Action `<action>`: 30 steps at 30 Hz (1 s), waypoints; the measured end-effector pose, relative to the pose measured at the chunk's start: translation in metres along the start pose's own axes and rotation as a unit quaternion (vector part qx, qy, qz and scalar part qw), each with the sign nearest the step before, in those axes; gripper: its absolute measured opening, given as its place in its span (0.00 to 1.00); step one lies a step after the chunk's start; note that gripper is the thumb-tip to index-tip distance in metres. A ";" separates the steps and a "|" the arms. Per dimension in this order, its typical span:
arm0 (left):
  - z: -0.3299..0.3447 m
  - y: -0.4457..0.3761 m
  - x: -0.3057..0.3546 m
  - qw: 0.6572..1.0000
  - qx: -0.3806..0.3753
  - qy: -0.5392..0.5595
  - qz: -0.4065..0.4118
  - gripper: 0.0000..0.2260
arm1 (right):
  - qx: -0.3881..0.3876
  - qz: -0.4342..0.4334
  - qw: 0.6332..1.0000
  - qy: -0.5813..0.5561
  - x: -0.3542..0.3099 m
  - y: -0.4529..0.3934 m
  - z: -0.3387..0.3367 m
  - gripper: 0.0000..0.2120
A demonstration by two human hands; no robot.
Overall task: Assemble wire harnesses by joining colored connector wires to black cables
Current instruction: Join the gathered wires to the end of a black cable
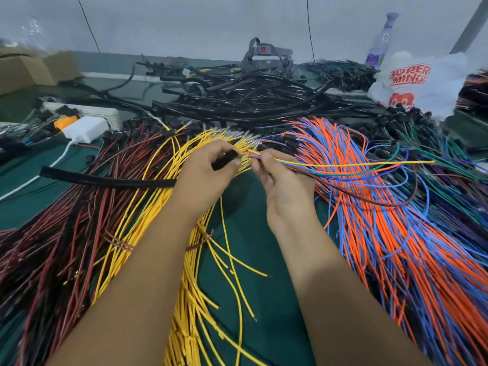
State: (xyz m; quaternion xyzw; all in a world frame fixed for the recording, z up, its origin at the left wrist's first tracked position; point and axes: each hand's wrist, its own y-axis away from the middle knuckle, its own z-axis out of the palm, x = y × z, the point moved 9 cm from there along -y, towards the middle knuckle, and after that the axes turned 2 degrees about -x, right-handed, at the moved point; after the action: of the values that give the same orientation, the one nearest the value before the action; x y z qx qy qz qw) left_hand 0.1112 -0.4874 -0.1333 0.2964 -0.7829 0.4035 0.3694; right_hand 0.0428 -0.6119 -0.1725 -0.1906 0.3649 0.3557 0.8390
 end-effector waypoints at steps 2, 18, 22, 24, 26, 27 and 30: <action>-0.005 0.001 -0.002 1.000 0.018 0.020 -0.010 0.04 | -0.012 -0.023 0.999 0.040 -0.003 0.001 0.003 0.10; -0.012 0.006 0.006 0.992 0.028 0.113 -0.042 0.05 | -0.023 -0.014 0.998 0.057 0.002 0.009 0.006 0.09; -0.013 0.004 0.002 0.990 0.027 0.131 -0.052 0.02 | -0.039 -0.017 0.996 0.078 0.001 0.010 0.010 0.10; -0.012 0.002 -0.002 0.989 0.025 0.136 -0.056 0.04 | -0.041 -0.015 0.995 0.095 0.001 0.010 0.010 0.10; -0.010 0.000 -0.003 0.990 0.018 0.133 -0.053 0.03 | -0.035 -0.014 0.995 0.089 0.001 0.008 0.008 0.10; -0.009 -0.001 -0.003 0.990 0.010 0.133 -0.050 0.03 | -0.028 -0.012 0.996 0.082 0.002 0.007 0.007 0.09; -0.002 -0.002 -0.001 0.992 -0.023 0.122 -0.036 0.08 | -0.012 0.010 0.999 0.044 0.007 0.005 0.004 0.06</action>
State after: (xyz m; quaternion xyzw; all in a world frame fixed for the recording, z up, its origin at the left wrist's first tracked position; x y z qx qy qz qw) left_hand 0.1138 -0.4860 -0.1322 0.2648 -0.7297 0.4051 0.4830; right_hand 0.0441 -0.6030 -0.1757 -0.2126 0.3991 0.3598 0.8161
